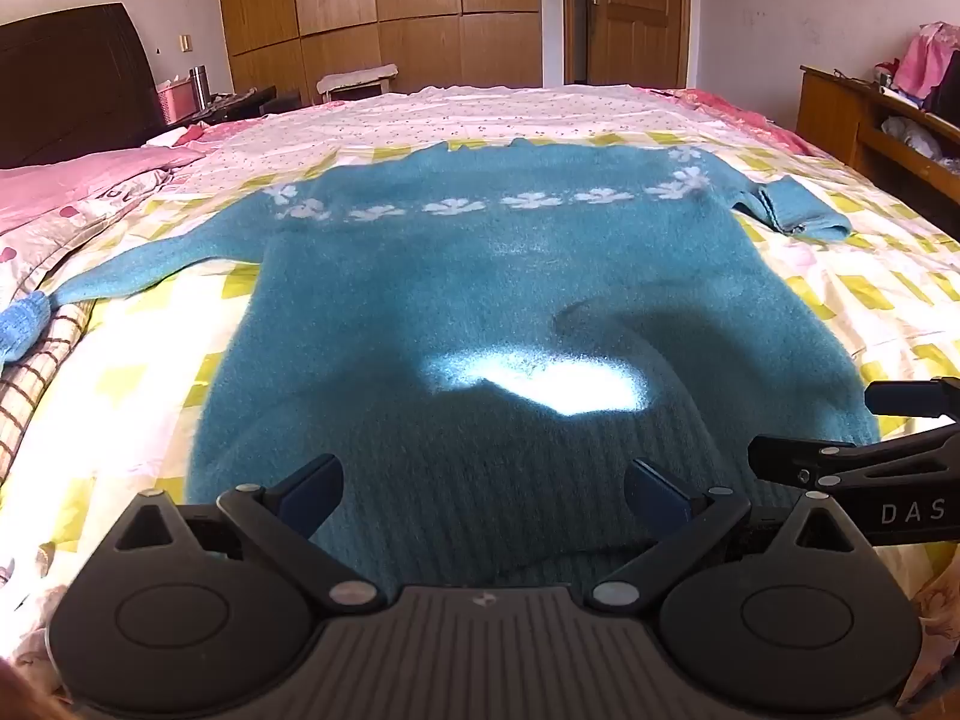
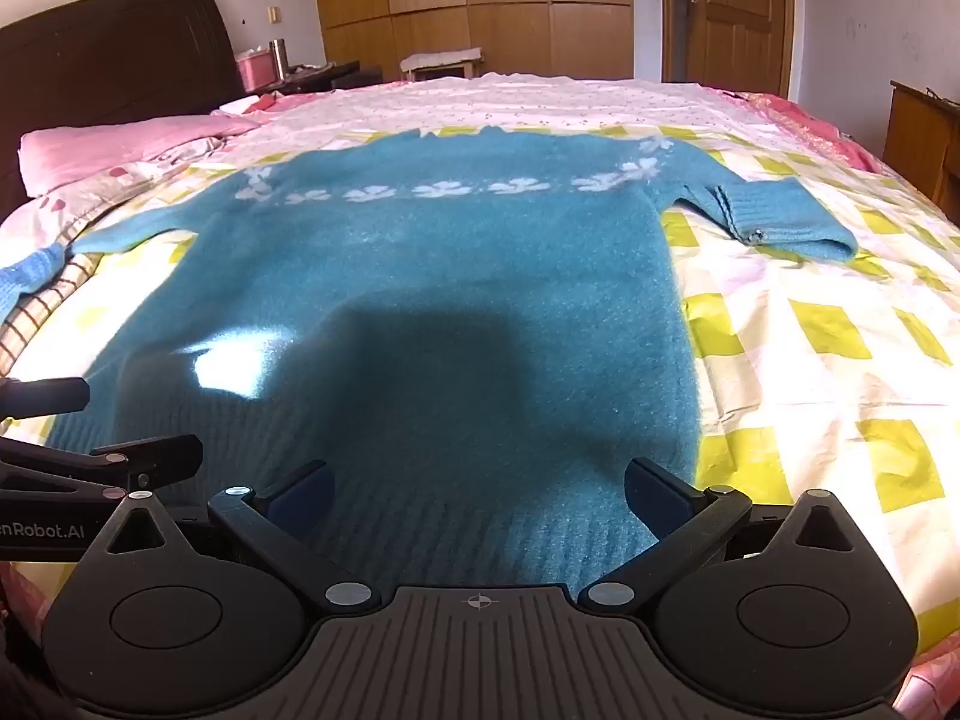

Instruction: Fold small clothes

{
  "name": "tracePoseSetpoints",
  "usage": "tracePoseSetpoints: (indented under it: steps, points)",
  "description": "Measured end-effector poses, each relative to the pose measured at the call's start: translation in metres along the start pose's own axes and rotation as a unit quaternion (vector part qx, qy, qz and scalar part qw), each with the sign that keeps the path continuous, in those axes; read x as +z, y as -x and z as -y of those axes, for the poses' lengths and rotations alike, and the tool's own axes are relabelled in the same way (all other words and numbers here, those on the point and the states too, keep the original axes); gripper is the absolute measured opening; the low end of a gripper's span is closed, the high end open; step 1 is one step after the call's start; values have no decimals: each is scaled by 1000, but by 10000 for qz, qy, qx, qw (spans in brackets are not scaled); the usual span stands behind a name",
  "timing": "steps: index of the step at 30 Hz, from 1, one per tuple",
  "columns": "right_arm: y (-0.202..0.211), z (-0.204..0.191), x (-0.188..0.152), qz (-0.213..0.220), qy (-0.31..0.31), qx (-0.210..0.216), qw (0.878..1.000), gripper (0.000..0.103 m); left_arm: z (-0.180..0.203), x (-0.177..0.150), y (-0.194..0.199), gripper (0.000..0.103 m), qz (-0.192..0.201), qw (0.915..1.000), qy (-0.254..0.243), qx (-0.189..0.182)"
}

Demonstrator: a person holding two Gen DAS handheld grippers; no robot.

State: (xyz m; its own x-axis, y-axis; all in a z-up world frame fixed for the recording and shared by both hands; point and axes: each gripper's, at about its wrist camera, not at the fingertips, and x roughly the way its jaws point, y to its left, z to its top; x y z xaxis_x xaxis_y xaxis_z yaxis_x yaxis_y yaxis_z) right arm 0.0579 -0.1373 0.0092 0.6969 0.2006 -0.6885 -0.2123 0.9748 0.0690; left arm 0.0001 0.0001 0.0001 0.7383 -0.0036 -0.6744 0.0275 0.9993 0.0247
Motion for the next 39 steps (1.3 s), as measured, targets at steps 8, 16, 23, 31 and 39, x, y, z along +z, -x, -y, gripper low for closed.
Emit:
tracePoseSetpoints:
  steps: [8, 16, 23, 31, 39]
  points:
    - [0, -1, 0, 0, 19, -19, 10000, 103, -1, 0, 0, 103, -48, 10000, 41, -38]
    - [0, -1, 0, -2, 25, -23, 10000, 103, -3, 1, 1, 103, -49, 10000, 36, -17]
    - [1, 0, 0, 11, 25, -19, 10000, 103, -1, -1, 0, 103, -4, 10000, 38, -28]
    - [1, 0, 1, -4, 37, -15, 10000, 103, -1, -1, 1, 103, 10, 10000, 34, -38]
    - [1, -2, 0, -4, 63, -18, 10000, 103, 0, 0, 5, 103, 74, 9999, 38, -91]
